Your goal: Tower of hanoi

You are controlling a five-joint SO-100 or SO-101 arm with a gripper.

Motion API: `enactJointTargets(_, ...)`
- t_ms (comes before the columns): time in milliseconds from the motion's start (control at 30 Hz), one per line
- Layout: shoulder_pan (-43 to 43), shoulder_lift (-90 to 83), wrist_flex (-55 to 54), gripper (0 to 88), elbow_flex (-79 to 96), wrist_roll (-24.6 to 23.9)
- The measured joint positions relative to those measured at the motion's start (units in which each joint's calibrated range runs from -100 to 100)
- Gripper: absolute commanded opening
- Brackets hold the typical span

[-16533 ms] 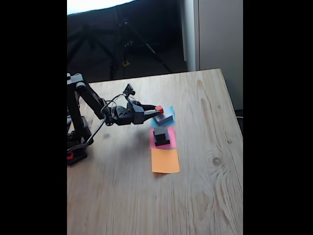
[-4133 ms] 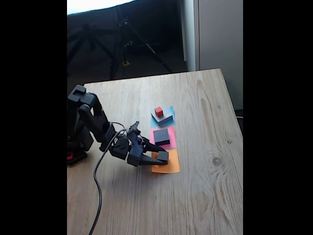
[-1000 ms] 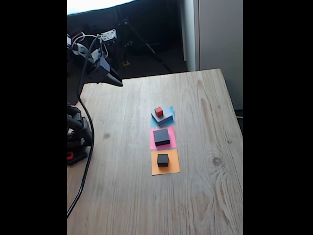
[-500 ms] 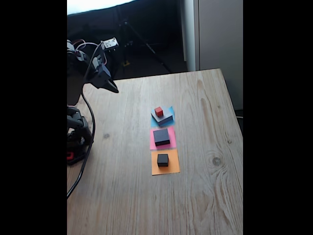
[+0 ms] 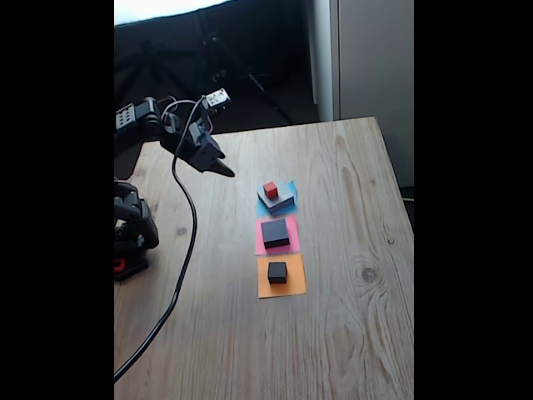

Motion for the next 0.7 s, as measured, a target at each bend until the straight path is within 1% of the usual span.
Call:
enactJointTargets(133,2.07,0.0,-12.33,44.2,8.43,0.0)
enactJointTargets(500,2.07,4.96,-45.0,50.2,27.38,0.0)
enactJointTargets(700,0.93,7.35,-56.69,50.9,32.68,0.0)
